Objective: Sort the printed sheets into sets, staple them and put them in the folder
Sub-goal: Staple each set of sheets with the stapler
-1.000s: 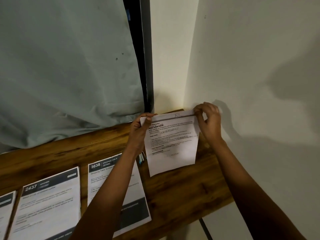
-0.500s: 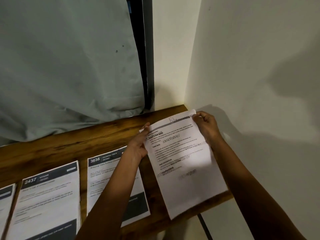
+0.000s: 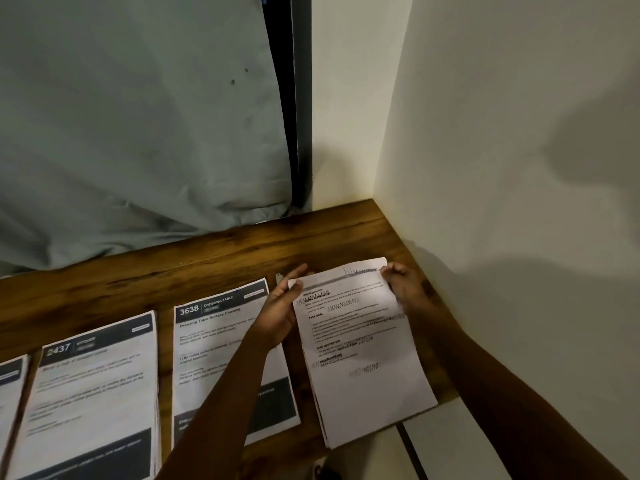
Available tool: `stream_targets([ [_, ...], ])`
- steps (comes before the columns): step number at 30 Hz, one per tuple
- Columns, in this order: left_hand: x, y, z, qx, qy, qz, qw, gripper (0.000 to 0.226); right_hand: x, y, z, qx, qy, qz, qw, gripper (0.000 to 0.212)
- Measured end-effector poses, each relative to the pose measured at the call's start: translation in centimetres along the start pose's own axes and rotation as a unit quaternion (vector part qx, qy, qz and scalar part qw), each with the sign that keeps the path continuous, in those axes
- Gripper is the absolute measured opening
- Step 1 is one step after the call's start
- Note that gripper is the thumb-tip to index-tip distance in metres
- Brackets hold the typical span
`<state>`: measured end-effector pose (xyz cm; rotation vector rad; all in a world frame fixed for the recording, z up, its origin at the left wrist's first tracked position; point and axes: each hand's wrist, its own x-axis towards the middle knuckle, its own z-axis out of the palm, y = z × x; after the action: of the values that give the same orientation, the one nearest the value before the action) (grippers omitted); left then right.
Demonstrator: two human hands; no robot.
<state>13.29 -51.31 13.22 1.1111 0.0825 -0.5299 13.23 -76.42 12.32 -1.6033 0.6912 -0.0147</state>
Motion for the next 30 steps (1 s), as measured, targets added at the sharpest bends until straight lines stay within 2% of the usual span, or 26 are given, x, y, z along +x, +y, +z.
stream_targets([
  [7, 0.3, -1.6, -0.6, 0.058, 0.003, 0.014, 0.998, 0.029, 1.2, 1.9, 0.3, -0.029, 0.007, 0.045, 0.999, 0.02],
  [13, 1.0, -2.9, -0.6, 0.029, 0.006, 0.022, 0.999, 0.036, 2.0, 2.6, 0.5, -0.028, 0.023, 0.051, 0.998, 0.023],
  [18, 1.9, -3.5, -0.6, 0.028, 0.023, 0.041, 0.999, 0.027, 2.8, 3.3, 1.1, -0.052, 0.036, 0.036, 0.997, 0.024],
  [25, 3.2, -4.6, -0.5, 0.025, 0.083, 0.062, 0.994, 0.02, 3.3, 4.2, 2.1, -0.083, 0.051, -0.008, 0.995, 0.024],
  [30, 3.6, -5.4, -1.2, 0.087, 0.153, 0.066, 0.982, 0.022, 3.6, 4.4, 2.6, -0.098, 0.066, -0.02, 0.993, 0.021],
])
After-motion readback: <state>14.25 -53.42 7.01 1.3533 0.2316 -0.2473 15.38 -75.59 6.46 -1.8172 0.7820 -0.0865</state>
